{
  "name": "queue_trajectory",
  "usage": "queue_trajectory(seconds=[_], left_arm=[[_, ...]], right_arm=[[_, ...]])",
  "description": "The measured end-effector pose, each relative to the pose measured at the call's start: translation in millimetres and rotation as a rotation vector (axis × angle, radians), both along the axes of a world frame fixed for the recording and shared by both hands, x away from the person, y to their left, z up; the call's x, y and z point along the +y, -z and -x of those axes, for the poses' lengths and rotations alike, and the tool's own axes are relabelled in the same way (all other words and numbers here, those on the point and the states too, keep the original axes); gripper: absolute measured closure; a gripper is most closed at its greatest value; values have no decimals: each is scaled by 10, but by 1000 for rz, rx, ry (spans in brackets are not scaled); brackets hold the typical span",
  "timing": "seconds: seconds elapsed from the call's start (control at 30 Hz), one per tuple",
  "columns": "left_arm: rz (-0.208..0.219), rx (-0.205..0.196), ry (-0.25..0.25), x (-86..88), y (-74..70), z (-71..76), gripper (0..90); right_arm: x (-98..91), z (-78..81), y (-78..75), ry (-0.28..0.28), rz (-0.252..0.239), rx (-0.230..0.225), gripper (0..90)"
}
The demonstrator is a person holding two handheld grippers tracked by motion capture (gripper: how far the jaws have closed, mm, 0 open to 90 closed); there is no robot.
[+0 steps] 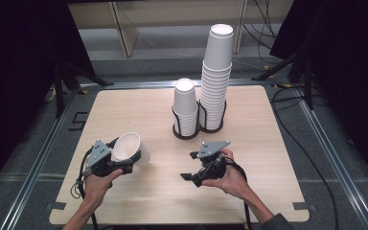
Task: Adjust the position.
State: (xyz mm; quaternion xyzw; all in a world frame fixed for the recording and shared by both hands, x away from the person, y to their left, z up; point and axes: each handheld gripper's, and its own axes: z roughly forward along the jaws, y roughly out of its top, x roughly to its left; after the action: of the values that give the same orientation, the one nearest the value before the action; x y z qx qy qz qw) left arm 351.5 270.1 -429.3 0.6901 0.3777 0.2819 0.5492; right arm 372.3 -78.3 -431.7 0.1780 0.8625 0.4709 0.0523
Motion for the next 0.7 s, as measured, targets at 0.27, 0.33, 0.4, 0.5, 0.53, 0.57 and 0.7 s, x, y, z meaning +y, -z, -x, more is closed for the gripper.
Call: queue_trajectory(seconds=[0.27, 0.33, 0.4, 0.5, 0.53, 0.57, 0.7], left_arm=[[-12, 18, -49, -3, 42, -325, 92], [-22, 26, -64, 11, 49, -393, 92], [-27, 40, -76, 37, 67, -473, 92], [-27, 59, -107, 87, 102, -591, 92], [-30, 62, -118, 101, 109, -624, 92], [-28, 59, -125, 116, 120, -656, 92], [-42, 78, -149, 166, 133, -748, 92]], right_arm=[[-200, 0, 42, 51, 21, 1, 179], [-226, 6, 57, 56, 23, 9, 179], [-249, 7, 65, 62, 26, -1, 179], [-264, 21, 73, 69, 26, 17, 179], [-272, 16, 75, 64, 30, 5, 179], [-272, 21, 79, 64, 29, 17, 179], [-282, 19, 98, 67, 31, 17, 180]])
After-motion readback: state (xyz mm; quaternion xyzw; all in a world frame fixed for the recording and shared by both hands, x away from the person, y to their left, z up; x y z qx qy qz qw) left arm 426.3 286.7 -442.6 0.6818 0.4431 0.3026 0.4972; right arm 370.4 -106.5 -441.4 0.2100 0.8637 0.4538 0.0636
